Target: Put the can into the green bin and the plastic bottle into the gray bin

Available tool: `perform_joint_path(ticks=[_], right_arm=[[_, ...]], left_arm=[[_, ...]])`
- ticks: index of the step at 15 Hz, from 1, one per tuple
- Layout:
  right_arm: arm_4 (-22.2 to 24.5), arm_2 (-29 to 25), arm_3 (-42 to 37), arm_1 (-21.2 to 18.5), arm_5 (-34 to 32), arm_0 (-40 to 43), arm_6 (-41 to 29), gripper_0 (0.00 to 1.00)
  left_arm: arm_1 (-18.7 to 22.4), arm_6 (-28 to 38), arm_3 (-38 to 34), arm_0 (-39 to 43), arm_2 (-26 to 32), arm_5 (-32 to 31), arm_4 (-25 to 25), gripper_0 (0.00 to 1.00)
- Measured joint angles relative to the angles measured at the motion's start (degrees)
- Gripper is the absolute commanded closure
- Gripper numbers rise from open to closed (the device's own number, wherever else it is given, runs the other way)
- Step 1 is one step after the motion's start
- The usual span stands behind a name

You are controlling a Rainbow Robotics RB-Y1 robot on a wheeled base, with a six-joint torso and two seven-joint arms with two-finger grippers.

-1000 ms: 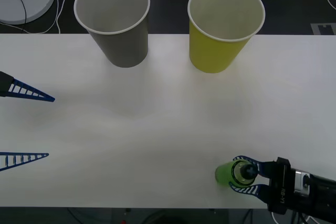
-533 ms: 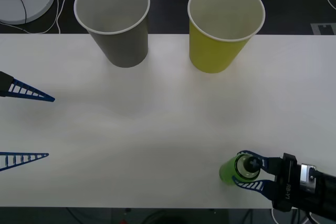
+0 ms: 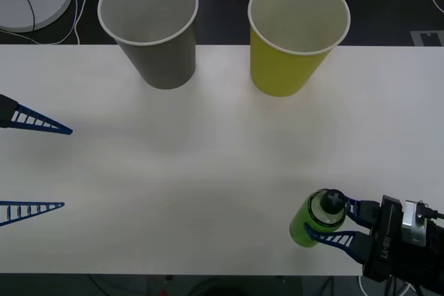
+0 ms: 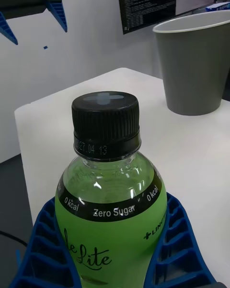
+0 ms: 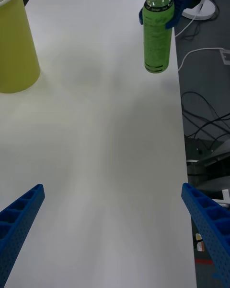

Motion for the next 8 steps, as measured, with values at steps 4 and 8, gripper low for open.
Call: perform_joint_path(ticks=[4,8], right_arm=[[4.44,-5.31,-8.32,-0.15,5.65,4.81,-10.5,1.0],[8.8,-8.75,-17.44,-0.31,14.75,9.06,-18.98,1.0]], left_arm=[[0.0,0.0,0.0,0.0,0.0,0.0,0.0,0.0],[0.0,0.0,0.0,0.0,0.0,0.0,0.0,0.0]])
